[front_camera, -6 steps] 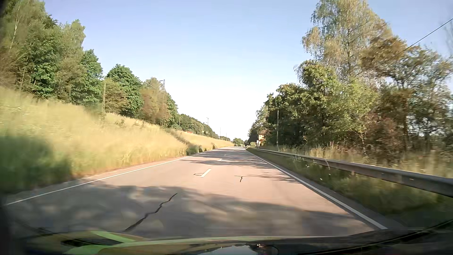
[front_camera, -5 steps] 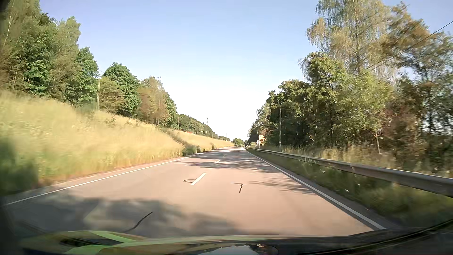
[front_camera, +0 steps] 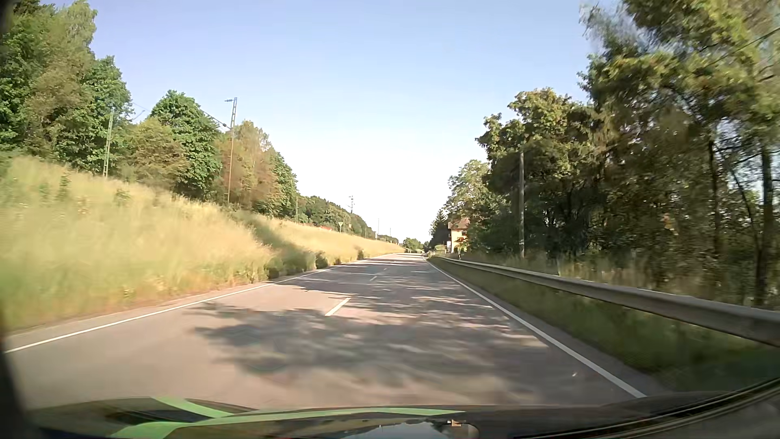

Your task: Follow the waypoints while adhering to traffic rules and regulations

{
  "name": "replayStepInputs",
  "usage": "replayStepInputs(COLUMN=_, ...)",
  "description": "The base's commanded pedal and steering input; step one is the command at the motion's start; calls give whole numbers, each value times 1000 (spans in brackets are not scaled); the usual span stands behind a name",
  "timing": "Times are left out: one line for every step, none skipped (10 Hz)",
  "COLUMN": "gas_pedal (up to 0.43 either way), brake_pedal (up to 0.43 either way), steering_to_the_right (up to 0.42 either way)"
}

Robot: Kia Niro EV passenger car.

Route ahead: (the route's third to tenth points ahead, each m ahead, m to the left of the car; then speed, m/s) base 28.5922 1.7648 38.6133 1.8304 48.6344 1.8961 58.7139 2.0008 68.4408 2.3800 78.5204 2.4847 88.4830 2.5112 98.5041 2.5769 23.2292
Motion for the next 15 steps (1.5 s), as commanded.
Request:
replayStepInputs(gas_pedal=260, brake_pedal=0, steering_to_the_right=-4)
replayStepInputs(gas_pedal=260, brake_pedal=0, steering_to_the_right=-4)
replayStepInputs(gas_pedal=260, brake_pedal=0, steering_to_the_right=-4)
replayStepInputs(gas_pedal=268, brake_pedal=0, steering_to_the_right=-4)
replayStepInputs(gas_pedal=268, brake_pedal=0, steering_to_the_right=-4)
replayStepInputs(gas_pedal=280, brake_pedal=0, steering_to_the_right=-4)
replayStepInputs(gas_pedal=280, brake_pedal=0, steering_to_the_right=-4)
replayStepInputs(gas_pedal=280, brake_pedal=0, steering_to_the_right=-4)
replayStepInputs(gas_pedal=268, brake_pedal=0, steering_to_the_right=-3)
replayStepInputs(gas_pedal=260, brake_pedal=0, steering_to_the_right=-2)
replayStepInputs(gas_pedal=248, brake_pedal=0, steering_to_the_right=-1)
replayStepInputs(gas_pedal=240, brake_pedal=0, steering_to_the_right=-1)
replayStepInputs(gas_pedal=209, brake_pedal=0, steering_to_the_right=-1)
replayStepInputs(gas_pedal=189, brake_pedal=0, steering_to_the_right=0)
replayStepInputs(gas_pedal=189, brake_pedal=0, steering_to_the_right=2)
